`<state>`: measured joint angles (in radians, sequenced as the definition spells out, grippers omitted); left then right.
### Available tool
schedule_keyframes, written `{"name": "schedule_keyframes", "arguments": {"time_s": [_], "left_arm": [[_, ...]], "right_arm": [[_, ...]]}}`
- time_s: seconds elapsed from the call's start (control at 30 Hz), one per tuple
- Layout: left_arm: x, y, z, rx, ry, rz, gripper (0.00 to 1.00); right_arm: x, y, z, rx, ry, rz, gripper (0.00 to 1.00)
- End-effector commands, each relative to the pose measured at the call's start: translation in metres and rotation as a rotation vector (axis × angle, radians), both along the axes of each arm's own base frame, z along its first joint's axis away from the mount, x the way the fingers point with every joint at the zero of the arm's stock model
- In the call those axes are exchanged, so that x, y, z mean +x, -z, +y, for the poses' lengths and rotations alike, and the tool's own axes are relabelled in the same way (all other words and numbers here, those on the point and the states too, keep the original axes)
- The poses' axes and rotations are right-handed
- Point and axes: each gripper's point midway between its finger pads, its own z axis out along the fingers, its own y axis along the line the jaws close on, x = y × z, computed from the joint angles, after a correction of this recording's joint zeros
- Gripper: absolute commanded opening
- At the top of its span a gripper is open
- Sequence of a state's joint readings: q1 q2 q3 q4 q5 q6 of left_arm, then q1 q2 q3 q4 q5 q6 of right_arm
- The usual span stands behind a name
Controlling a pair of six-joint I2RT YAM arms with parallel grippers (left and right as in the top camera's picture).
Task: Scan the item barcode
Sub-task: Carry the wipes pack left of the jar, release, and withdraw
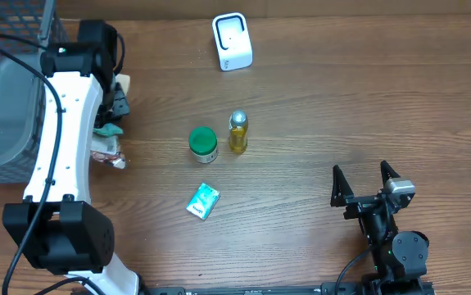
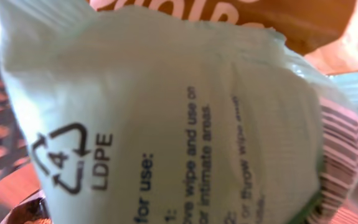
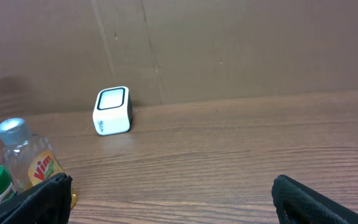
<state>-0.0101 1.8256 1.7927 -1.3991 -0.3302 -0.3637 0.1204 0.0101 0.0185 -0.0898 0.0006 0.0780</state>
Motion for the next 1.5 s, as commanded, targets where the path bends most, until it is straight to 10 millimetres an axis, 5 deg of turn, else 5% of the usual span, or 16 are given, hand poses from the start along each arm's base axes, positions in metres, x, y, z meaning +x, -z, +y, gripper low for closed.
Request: {"name": "schedule_keyframes", "arguments": {"time_s": [0.0,0.17,0.37,0.63,1.0,1.23,1.47], "left_arm": [[0.005,-0.006,-0.034,-0.045,0.1,-0.04,0.05],[-0.001,0.033,-0.08,-0.087,0.211,0.009,0.11],[-0.015,0.09,-0.09,-0.068,0.25,0.058,0.12],[-0.015,0.112,-0.094,-0.096,0.254,0.043,0.23],[-0.031,0.137,-0.093,-0.09,0.26,0.082,0.62],[-0.016,0.12,-0.096,-0.095,0.26,0.036,0.74],[0.029,0.042,-0.096,-0.099,0.248,-0.117,0.85]], "right_arm": [[0.0,0.002,0.001,-0.004,-0.002,-0.003,1.0],[0.0,0.002,0.001,-0.004,-0.002,-0.003,1.0],[0.0,0.002,0.001,-0.004,-0.002,-0.003,1.0],[0.0,0.002,0.001,-0.004,-0.002,-0.003,1.0],[0.0,0.002,0.001,-0.004,-0.002,-0.003,1.0],[0.0,0.002,0.001,-0.004,-0.002,-0.003,1.0],[0.0,0.002,0.001,-0.004,-0.002,-0.003,1.0]]}}
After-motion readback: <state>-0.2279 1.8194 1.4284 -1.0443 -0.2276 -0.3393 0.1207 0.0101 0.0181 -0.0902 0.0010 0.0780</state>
